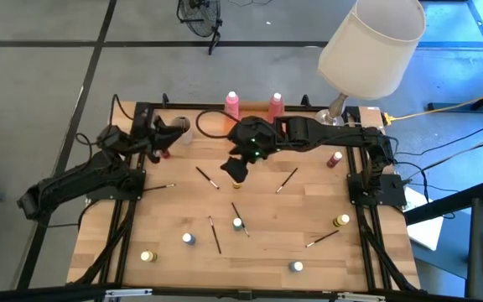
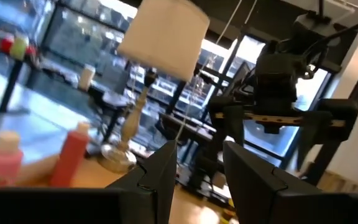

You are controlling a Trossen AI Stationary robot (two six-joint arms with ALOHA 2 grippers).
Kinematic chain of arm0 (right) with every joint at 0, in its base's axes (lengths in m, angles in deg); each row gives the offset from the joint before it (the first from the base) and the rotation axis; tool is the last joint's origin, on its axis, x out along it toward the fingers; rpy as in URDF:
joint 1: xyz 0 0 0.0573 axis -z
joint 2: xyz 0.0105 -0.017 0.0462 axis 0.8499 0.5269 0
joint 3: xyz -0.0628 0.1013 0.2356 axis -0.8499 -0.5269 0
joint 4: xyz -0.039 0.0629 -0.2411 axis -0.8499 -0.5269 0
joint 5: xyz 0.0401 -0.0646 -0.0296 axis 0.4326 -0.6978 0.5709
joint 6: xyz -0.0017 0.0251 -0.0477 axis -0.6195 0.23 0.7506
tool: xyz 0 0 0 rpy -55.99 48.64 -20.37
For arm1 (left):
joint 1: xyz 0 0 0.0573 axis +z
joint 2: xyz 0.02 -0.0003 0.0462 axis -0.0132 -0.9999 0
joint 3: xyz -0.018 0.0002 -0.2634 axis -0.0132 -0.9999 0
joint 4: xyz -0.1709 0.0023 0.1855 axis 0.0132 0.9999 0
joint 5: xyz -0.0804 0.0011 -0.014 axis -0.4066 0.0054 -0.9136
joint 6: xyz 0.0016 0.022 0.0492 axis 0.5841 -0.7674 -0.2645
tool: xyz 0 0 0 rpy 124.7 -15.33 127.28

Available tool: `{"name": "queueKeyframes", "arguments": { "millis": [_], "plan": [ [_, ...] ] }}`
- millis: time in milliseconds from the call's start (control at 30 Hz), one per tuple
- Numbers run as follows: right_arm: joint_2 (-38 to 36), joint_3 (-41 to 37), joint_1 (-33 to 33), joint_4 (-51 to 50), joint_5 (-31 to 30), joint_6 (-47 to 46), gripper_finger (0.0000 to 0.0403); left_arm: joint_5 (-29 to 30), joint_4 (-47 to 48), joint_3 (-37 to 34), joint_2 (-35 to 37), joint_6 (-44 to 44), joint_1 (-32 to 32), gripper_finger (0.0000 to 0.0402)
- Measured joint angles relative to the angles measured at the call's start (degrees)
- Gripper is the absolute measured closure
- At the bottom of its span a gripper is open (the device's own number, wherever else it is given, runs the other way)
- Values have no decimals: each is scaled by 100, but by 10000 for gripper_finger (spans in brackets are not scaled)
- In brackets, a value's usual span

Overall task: Pick & Place Paint Supplies
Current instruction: Put the black paint bottle into the orange bin

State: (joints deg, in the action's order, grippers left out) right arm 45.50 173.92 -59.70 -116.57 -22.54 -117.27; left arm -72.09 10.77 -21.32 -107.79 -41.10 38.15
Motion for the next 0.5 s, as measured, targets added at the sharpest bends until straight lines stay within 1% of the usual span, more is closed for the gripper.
{"name": "queueKeyframes", "arguments": {
  "millis": [100, 233, 333, 400, 500],
  "plan": [
    [0, 0, 5, -587, -324, -544, 84, -1, 199, 0, -1, 166, -70, 274],
    [0, 0, 122, -1490, -1174, -1420, 84, 0, 529, 0, -4, 240, -134, 274],
    [0, 0, 270, -1979, -1759, -1971, 84, 0, 739, 0, -4, 242, -174, 274],
    [0, 0, 369, -2104, -1989, -2090, 84, 0, 857, 0, -4, 243, -192, 274],
    [0, 0, 492, -2102, -2038, -1979, 84, 0, 910, 0, -4, 289, -225, 274]
  ]
}}
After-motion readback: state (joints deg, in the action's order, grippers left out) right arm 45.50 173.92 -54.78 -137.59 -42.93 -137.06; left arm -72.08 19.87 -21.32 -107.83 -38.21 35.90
